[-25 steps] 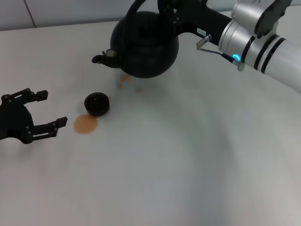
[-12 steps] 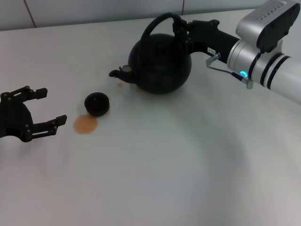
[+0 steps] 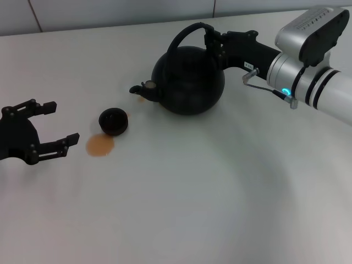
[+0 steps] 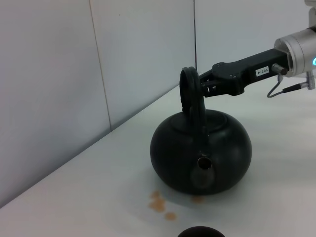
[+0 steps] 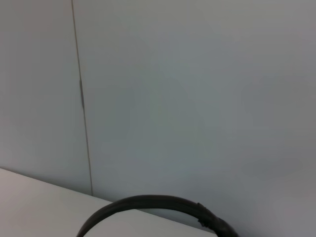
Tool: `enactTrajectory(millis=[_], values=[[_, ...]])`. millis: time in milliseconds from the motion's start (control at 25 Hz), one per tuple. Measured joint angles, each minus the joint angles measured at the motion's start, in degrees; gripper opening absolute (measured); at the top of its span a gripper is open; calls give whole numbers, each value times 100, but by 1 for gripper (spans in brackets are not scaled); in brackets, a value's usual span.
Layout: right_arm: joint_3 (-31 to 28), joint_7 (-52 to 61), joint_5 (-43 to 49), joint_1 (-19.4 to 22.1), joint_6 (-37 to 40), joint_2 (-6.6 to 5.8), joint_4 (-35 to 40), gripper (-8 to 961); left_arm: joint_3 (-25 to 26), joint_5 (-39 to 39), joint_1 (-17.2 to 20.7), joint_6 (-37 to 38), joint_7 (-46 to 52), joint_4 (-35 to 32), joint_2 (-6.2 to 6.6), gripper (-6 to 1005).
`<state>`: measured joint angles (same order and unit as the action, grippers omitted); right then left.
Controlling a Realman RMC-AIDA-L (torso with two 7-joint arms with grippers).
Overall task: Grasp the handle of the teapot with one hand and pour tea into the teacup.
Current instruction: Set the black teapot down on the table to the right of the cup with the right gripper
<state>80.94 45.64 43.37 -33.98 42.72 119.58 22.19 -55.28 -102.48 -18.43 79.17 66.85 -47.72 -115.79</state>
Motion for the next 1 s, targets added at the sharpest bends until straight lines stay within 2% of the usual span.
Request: enactTrajectory(millis=[680, 1000], values=[[-280, -16, -14, 67, 41, -24, 84, 130, 0, 0, -3, 9, 4, -72, -32, 850], [-281, -36, -13, 195, 51, -31, 247, 460, 0, 4, -23, -2, 4, -72, -50, 850]])
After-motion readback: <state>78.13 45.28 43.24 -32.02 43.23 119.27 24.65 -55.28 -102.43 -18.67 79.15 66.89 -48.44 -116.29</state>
